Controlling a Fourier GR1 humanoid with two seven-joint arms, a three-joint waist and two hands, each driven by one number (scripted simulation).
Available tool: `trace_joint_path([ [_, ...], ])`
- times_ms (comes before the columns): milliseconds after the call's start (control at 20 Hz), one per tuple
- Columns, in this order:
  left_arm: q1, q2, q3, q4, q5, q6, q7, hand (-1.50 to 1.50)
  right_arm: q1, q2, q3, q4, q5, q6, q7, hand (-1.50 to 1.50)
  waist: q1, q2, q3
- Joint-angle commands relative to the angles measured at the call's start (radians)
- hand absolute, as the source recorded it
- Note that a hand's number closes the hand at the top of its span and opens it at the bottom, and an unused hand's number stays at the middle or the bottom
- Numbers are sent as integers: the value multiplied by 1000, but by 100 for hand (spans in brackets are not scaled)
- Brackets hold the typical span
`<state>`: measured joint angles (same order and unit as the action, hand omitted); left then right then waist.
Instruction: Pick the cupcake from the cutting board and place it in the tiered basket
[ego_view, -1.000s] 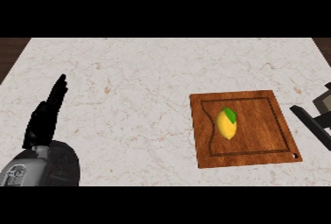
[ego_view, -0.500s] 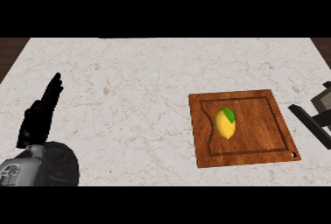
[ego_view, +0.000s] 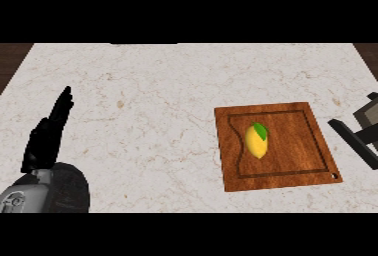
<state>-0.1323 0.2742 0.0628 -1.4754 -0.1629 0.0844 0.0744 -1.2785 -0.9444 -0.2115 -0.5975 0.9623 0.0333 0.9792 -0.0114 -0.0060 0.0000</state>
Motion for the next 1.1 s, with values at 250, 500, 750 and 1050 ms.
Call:
trace_joint_path([
  [250,16,-34,-20,-13,-35,30,-9,0,28,-58,-4,-248,52,-71,107,-150,8,0,-1],
  [500,9,4,15,-6,1,-16,3,0,66,-112,-72,-395,29,44,242,-150,-12,-7,-1],
  [750,47,11,39,-8,1,-3,-6,0,131,-128,-178,-564,-45,148,314,-150,-39,-20,-1],
  [1050,53,5,40,-17,-16,19,-7,0,220,-178,-298,-797,-128,290,320,-150,-70,-27,0],
])
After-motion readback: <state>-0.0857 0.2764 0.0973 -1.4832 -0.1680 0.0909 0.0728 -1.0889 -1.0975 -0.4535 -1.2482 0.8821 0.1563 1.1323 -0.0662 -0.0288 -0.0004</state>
